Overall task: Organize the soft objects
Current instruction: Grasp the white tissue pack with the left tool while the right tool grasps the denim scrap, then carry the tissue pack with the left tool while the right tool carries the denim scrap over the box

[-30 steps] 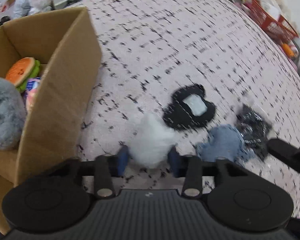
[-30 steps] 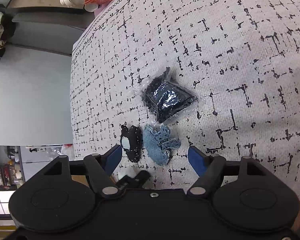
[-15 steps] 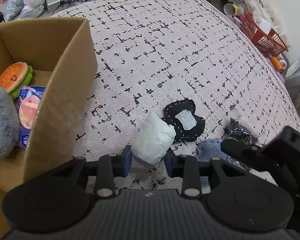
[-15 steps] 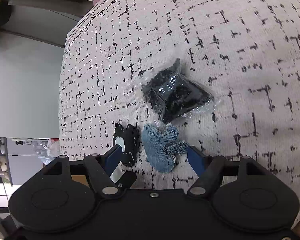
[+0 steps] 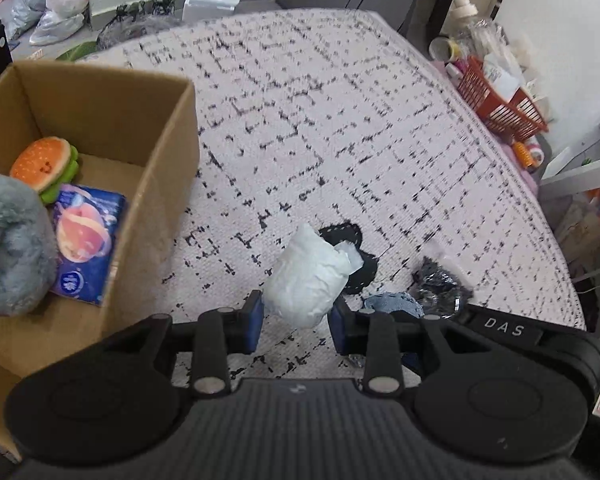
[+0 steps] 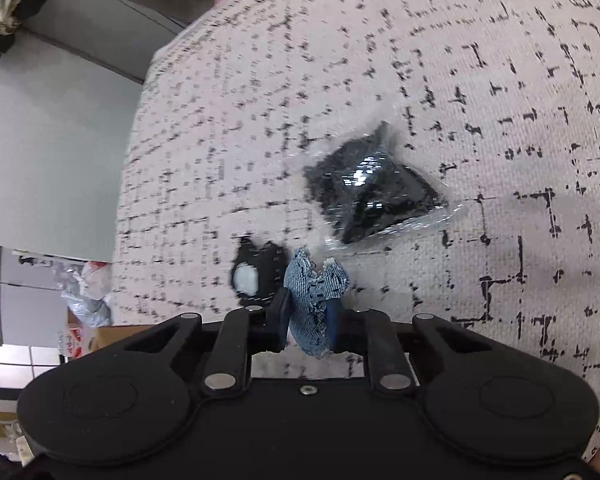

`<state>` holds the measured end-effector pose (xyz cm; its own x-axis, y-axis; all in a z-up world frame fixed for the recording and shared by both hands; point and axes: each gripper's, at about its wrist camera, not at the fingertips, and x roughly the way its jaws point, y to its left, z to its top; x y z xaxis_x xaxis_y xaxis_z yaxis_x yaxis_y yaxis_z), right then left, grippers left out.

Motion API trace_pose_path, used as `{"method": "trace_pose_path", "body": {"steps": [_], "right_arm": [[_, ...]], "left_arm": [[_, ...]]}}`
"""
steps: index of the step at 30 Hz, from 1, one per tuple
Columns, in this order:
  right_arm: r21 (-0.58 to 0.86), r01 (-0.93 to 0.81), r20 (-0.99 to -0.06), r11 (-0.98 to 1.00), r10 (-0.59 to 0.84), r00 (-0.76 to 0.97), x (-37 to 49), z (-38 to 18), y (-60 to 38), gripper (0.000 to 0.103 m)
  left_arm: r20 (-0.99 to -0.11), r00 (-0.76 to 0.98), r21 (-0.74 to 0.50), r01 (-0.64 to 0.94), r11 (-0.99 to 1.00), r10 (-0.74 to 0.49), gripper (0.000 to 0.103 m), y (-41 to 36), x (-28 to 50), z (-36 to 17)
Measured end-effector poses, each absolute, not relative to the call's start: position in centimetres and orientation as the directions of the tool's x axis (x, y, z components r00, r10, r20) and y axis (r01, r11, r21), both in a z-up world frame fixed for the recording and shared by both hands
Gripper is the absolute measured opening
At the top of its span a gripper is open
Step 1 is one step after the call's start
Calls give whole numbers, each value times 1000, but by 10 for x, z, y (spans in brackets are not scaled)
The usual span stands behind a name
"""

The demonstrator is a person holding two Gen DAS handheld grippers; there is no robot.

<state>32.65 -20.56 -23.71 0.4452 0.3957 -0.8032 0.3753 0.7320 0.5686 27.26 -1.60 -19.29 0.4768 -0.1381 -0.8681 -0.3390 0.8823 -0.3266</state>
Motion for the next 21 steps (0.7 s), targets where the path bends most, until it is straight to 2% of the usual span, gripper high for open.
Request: {"method": "trace_pose_path", "body": {"steps": [7, 21], "right_arm": [[616, 297, -753, 729, 435, 494, 308, -206, -212, 18], [653, 188, -691, 734, 475, 546, 280, -167, -216, 18]], "left_arm": [[-831, 538, -344, -297, 891, -142, 33, -11, 253, -159], [-799, 594, -331, -308, 892, -92, 33, 20, 207, -117]]}}
